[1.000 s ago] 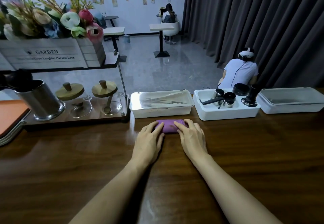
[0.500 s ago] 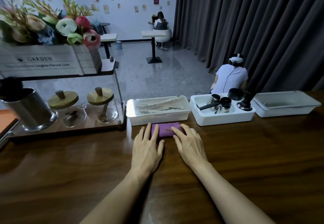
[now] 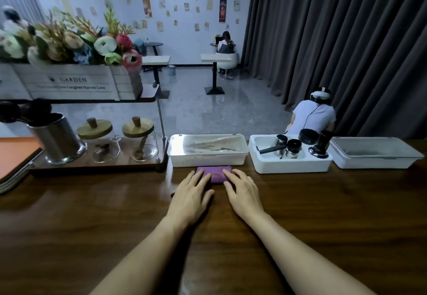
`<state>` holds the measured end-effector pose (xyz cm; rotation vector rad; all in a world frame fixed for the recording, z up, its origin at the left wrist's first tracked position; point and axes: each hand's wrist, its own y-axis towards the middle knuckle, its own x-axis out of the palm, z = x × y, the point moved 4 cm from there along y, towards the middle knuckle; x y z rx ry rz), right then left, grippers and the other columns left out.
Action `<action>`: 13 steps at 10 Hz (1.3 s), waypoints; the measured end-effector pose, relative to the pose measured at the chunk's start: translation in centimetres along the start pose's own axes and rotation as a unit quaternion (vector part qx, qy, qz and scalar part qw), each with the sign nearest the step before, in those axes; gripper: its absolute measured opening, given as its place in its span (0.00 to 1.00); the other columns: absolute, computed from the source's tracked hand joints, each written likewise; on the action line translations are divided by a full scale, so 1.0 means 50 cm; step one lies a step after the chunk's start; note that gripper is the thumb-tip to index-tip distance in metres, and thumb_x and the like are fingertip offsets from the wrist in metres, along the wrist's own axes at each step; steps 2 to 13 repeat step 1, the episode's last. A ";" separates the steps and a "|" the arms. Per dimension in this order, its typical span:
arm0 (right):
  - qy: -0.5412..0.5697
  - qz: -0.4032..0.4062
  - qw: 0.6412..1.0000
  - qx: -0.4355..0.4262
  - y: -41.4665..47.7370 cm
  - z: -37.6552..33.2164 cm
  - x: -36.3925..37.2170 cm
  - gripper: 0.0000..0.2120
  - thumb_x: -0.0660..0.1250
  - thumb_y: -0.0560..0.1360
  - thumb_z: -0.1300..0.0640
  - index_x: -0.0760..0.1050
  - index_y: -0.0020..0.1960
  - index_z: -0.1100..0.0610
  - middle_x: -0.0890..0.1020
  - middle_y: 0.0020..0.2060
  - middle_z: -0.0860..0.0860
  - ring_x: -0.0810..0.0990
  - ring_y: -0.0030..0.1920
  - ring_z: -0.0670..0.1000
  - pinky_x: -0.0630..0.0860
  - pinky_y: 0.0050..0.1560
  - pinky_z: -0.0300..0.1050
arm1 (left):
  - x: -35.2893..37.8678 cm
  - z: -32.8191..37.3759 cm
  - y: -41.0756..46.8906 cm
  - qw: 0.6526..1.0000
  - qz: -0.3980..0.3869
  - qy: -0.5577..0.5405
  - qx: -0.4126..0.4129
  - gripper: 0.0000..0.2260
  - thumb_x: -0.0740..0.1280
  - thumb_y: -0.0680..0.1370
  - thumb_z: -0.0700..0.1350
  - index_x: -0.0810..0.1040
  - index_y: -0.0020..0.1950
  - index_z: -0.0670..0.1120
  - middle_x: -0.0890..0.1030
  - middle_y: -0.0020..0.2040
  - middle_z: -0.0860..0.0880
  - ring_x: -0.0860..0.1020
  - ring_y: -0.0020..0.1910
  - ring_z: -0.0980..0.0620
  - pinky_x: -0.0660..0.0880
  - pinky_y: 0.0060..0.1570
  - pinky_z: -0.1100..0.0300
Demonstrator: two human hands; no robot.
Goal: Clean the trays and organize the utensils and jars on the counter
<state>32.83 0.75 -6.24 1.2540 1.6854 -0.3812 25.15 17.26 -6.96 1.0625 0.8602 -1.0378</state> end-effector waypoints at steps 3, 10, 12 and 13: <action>0.076 -0.016 0.997 0.002 0.010 -0.012 -0.047 0.16 0.62 0.82 0.48 0.77 0.68 0.44 0.76 0.68 0.46 0.75 0.66 0.49 0.69 0.66 0.44 | -0.064 0.015 0.011 0.997 0.062 -0.044 0.016 0.18 0.65 0.83 0.50 0.76 0.72 0.50 0.78 0.69 0.48 0.75 0.69 0.45 0.70 0.70 0.52; 0.076 -0.016 0.997 0.002 0.010 -0.012 -0.047 0.16 0.62 0.82 0.48 0.77 0.68 0.44 0.76 0.68 0.46 0.75 0.66 0.49 0.69 0.66 0.44 | -0.064 0.015 0.011 0.997 0.062 -0.044 0.016 0.18 0.65 0.83 0.50 0.76 0.72 0.50 0.78 0.69 0.48 0.75 0.69 0.45 0.70 0.70 0.52; 0.076 -0.016 0.997 0.002 0.010 -0.012 -0.047 0.16 0.62 0.82 0.48 0.77 0.68 0.44 0.76 0.68 0.46 0.75 0.66 0.49 0.69 0.66 0.44 | -0.064 0.015 0.011 0.997 0.062 -0.044 0.016 0.18 0.65 0.83 0.50 0.76 0.72 0.50 0.78 0.69 0.48 0.75 0.69 0.45 0.70 0.70 0.52; 0.076 -0.016 0.997 0.002 0.010 -0.012 -0.047 0.16 0.62 0.82 0.48 0.77 0.68 0.44 0.76 0.68 0.46 0.75 0.66 0.49 0.69 0.66 0.44 | -0.064 0.015 0.011 0.997 0.062 -0.044 0.016 0.18 0.65 0.83 0.50 0.76 0.72 0.50 0.78 0.69 0.48 0.75 0.69 0.45 0.70 0.70 0.52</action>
